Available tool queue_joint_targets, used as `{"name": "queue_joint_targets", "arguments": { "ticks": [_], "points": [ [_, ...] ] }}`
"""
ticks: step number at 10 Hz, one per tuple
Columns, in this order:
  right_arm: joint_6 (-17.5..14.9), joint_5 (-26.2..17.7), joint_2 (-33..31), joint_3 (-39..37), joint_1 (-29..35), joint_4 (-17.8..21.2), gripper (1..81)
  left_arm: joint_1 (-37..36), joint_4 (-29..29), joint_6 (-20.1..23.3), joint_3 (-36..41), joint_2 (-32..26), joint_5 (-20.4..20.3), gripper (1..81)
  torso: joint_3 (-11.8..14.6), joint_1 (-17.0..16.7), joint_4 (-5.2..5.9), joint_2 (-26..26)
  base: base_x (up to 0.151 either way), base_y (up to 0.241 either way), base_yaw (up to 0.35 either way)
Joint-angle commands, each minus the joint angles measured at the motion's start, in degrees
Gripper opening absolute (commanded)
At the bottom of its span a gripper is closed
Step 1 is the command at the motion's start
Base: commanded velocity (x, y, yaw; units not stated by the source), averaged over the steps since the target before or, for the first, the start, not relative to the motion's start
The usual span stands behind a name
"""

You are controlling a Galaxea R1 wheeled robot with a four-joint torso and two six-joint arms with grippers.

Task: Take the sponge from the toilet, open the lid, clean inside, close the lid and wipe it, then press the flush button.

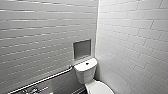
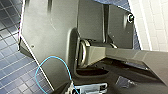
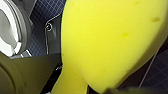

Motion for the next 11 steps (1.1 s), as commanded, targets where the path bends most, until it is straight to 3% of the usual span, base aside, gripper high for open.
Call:
{"name": "queue_joint_targets", "arguments": {
  "ticks": [1, 4, 11],
  "points": [
    [1.0, -3.1, -1.2, -1.7, 2.1, -1.7, 1.0, -2.8, -0.7, 0.2, 2.9, -3.2, 3.6, 81.1, 0.0, 0.0, 0.0, 0.0, 0.0, 0.0, 0.0],
    [1.0, -3.6, -1.3, -1.6, 2.3, -1.9, 1.0, -3.1, -0.5, 0.3, 3.0, -3.1, 3.6, 81.1, 0.0, 0.0, 0.0, 0.0, 0.0, 0.0, 0.0],
    [1.3, -3.1, -1.2, -1.8, 2.2, -1.9, 1.0, -3.2, -0.5, 0.3, 3.2, -2.9, 3.6, 81.1, 0.0, -0.2, 0.0, 0.0, 0.081, 0.0, 0.0]
  ]
}}
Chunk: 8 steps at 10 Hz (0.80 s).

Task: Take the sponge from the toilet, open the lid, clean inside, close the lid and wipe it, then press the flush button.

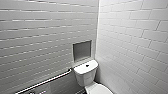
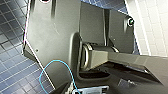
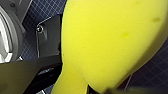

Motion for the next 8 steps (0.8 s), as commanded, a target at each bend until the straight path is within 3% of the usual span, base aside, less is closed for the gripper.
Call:
{"name": "queue_joint_targets", "arguments": {
  "ticks": [1, 8],
  "points": [
    [-0.1, -3.4, -0.8, 0.8, 2.1, -1.0, 1.0, -2.8, -0.4, 0.3, 0.9, -0.5, 4.4, 81.1, 0.0, 0.0, 0.0, 0.0, 0.083, 0.0, 0.0],
    [-0.2, -3.2, -0.9, 0.5, 1.6, -0.8, 1.0, -2.8, -0.4, 0.4, 0.9, -0.5, 4.4, 81.1, 0.0, 0.0, 0.0, 0.0, 0.083, 0.0, 0.0]
  ]
}}
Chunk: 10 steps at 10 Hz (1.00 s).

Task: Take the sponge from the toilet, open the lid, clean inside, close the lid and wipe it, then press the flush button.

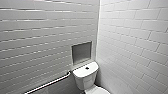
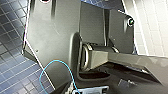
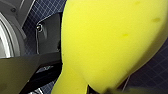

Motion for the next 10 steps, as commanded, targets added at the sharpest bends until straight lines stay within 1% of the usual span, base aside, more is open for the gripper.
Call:
{"name": "queue_joint_targets", "arguments": {
  "ticks": [1, 10],
  "points": [
    [-0.2, -3.3, -0.9, 0.4, 1.9, -0.7, 1.0, -2.6, -0.4, 0.3, 0.9, -0.4, 4.5, 81.1, 0.0, 0.0, 0.0, 0.0, 0.083, 0.0, 0.0],
    [-0.2, -3.2, -0.9, 0.1, 1.9, -0.6, 1.0, -2.6, -0.3, 0.3, 0.9, -0.1, 4.5, 81.1, 0.0, 0.0, 0.0, 0.0, 0.082, 0.0, 0.0]
  ]
}}
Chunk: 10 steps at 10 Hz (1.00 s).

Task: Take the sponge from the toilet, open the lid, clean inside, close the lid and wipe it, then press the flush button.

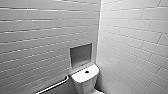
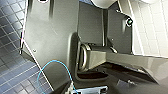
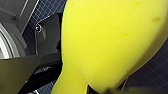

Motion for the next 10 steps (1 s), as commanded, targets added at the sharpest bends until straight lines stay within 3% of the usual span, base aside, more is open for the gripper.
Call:
{"name": "queue_joint_targets", "arguments": {
  "ticks": [1, 7, 10],
  "points": [
    [-0.2, -3.4, -0.9, 0.4, 1.9, -0.5, 1.0, -2.6, -0.3, 0.4, 0.9, -0.5, 4.5, 81.1, 0.0, 0.0, 0.0, 0.0, 0.081, 0.0, 0.0],
    [-0.2, -3.4, -0.9, 0.2, 1.9, -0.4, 1.0, -2.6, -0.3, 0.4, 1.0, -0.4, 4.5, 81.1, 0.0, 0.0, 0.0, 0.0, 0.069, 0.0, 0.0],
    [-0.2, -3.4, -0.9, 0.2, 1.9, -0.3, 1.0, -2.6, -0.3, 0.4, 1.0, -0.4, 4.6, 81.1, 0.0, 0.1, 0.0, 0.1, 0.0, 0.0, 0.0]
  ]
}}
